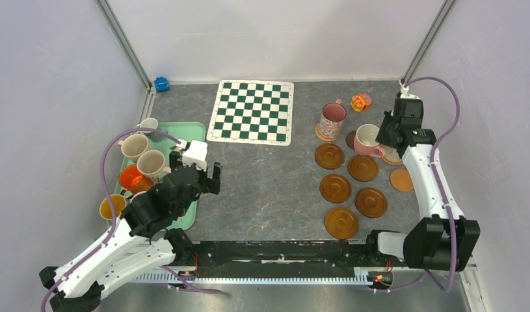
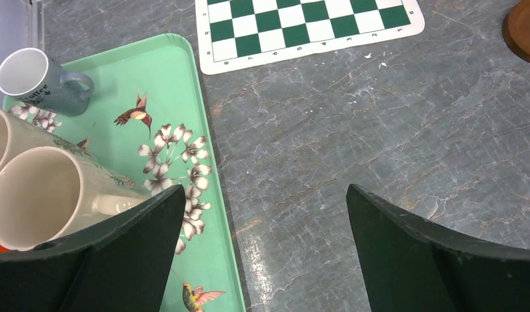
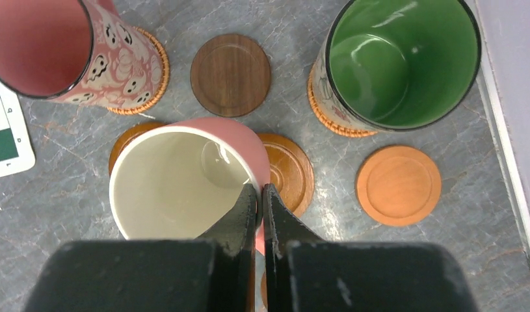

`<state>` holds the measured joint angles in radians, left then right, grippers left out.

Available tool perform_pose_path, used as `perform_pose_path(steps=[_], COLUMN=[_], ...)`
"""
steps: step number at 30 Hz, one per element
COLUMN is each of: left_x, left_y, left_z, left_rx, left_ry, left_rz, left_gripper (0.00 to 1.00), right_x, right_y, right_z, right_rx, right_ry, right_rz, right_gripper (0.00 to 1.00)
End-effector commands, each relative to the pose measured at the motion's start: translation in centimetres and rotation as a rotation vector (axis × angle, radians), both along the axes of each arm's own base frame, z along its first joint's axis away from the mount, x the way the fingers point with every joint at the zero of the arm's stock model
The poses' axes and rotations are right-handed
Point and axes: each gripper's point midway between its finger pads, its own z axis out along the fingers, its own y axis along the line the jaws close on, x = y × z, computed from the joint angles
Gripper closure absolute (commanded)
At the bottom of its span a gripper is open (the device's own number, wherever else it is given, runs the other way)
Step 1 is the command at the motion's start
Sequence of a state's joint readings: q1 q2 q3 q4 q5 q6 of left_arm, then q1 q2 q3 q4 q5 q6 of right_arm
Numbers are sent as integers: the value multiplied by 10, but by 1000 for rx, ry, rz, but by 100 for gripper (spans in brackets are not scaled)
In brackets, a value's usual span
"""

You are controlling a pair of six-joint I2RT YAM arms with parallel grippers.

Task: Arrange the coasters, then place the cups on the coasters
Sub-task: Place the cup on the coaster.

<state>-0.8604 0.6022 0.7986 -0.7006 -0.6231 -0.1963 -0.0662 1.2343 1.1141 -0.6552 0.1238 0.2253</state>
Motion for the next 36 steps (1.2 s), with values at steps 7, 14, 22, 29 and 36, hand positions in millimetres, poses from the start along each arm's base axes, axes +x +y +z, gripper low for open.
perform_pose_path(steps=[7, 14, 22, 29, 36], left_x=[3, 3, 3, 3, 3], left_y=[-4, -3, 1, 3, 2], left_z=[7, 7, 10, 9, 9], left_rx=[-19, -15, -19, -15, -11], left_ry=[-28, -30, -40, -40, -38], left_rz=[-13, -5, 8, 15, 18], left_gripper=[0, 0, 0, 0, 0], right_x=[67, 87, 100, 107, 111], right_y=[-13, -18, -25, -27, -30], right_z=[22, 10, -2, -11, -21], right_rx=[77, 106, 128, 130, 125], right_ry=[-138, -96, -68, -50, -26], right_rz=[-26, -62, -97, -102, -103], right_gripper=[100, 100, 100, 100, 100])
